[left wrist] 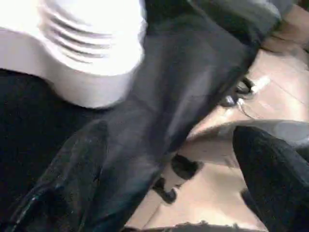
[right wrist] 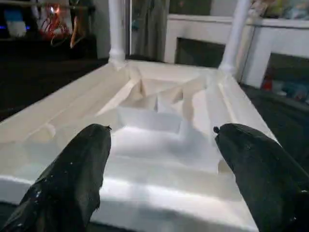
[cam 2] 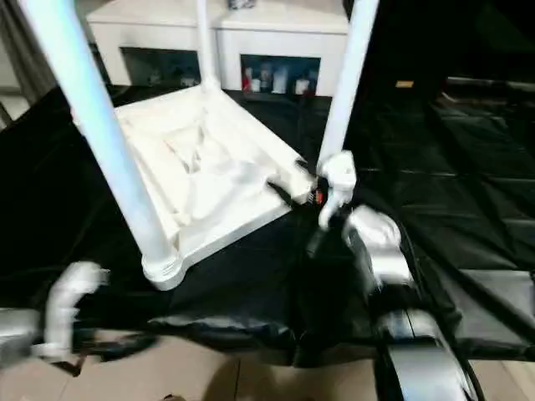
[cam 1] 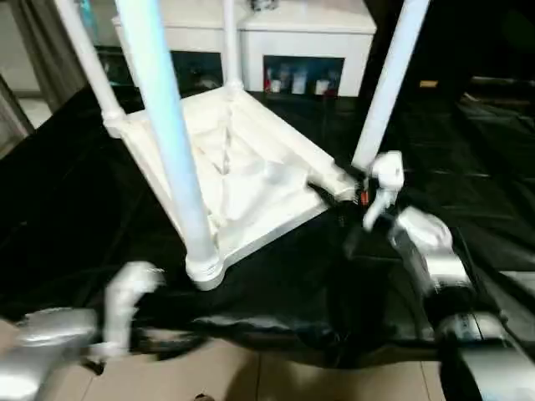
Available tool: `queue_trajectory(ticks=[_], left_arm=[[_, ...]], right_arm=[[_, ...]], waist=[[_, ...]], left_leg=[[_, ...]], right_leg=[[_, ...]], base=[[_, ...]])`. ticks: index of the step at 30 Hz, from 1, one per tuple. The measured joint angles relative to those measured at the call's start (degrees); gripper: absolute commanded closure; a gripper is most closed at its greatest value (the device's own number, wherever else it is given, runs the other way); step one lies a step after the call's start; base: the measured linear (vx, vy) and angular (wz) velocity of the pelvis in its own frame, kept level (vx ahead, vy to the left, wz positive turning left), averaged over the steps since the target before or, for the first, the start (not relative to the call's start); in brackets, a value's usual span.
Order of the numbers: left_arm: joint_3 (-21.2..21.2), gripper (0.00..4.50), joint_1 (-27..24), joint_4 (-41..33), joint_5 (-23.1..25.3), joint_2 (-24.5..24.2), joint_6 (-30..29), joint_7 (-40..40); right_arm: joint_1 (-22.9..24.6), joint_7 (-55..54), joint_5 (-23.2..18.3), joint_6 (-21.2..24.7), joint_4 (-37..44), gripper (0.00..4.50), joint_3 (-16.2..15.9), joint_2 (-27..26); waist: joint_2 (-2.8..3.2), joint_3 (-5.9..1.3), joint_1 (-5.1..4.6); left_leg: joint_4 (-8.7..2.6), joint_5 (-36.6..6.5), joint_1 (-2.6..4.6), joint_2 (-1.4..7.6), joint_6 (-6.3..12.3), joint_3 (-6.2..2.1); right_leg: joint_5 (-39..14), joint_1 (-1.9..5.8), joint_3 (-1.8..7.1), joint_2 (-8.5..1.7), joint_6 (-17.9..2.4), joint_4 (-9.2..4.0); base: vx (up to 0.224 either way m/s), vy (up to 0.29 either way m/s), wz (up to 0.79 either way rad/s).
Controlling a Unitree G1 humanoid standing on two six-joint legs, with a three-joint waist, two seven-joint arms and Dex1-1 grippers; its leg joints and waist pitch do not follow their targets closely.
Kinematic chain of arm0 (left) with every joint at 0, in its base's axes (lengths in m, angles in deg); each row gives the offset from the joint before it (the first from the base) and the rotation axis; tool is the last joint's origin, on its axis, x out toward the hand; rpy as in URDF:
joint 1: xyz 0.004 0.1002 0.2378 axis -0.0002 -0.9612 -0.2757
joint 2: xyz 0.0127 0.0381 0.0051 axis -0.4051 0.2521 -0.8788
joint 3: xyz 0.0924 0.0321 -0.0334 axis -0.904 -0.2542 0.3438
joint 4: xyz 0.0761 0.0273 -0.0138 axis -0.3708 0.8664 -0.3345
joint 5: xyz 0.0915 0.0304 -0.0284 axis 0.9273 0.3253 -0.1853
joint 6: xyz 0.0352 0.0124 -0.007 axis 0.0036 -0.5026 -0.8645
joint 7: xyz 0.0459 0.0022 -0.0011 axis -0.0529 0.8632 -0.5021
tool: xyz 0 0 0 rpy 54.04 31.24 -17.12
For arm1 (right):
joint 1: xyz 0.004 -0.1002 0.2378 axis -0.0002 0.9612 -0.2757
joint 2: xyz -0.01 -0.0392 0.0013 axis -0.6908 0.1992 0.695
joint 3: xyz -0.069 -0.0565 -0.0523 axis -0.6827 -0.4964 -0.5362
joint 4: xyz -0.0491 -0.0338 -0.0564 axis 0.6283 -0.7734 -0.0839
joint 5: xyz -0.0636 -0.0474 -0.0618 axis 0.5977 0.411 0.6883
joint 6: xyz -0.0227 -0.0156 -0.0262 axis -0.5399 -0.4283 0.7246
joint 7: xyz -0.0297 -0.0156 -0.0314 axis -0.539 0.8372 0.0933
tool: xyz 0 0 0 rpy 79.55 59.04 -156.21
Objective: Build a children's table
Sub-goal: Rotate table base
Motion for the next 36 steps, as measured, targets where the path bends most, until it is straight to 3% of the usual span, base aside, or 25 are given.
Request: queue_trajectory(ticks=[6,13,21,32,36], left_arm=[[6.3,0.01,3.8,-0.1,-6.5,0.1,-2.7,-0.7],[7.9,0.01,8.3,-2.9,-12.5,2.4,-6.0,-0.8],[3.6,0.01,13.0,-5.1,-13.0,5.5,-7.9,-1.2],[-4.3,0.01,18.3,-5.9,-9.8,11.6,-7.7,-3.5],[-7.4,0.01,20.8,-6.0,-8.3,14.4,-7.6,-3.9]], right_arm=[[3.3,-1.6,2.4,1.1,0.7,0.56,0.0,3.4],[3.2,-10.6,8.3,5.1,-4.0,0.56,-0.5,7.5],[0.9,-19.6,12.6,6.5,-8.7,0.56,-1.2,5.5],[-2.2,-22.9,13.8,4.7,-11.3,0.56,-3.1,-3.1],[-2.2,-23.8,14.5,4.5,-12.2,0.56,-3.2,-3.6]], waist=[[-0.22,-0.06,0.22],[-0.29,-0.1,-0.16],[-0.3,-0.1,-0.21],[-0.34,-0.11,0.12],[-0.52,-0.04,-0.07]], left_leg=[[0.02,0.0,0.1,-0.1,0.0,0.0],[0.02,0.0,0.18,-0.03,-0.02,0.0],[0.02,0.1,0.15,0.05,-0.14,-0.12],[0.05,0.1,0.03,0.05,-0.15,-0.1],[0.06,0.1,0.04,0.05,-0.15,-0.1]], right_leg=[[-0.1,0.07,0.24,0.03,0.2,0.08],[-0.1,0.01,0.62,0.42,0.2,0.1],[-0.1,-0.07,0.88,0.8,0.1,0.16],[0.0,-0.06,0.93,0.78,-0.1,0.05],[0.0,-0.07,0.96,0.79,0.0,0.04]], base=[[0.0,0.0,0.0],[0.0,0.0,0.0],[0.0,0.0,0.0],[0.0,0.0,0.0],[0.0,0.0,0.0]])
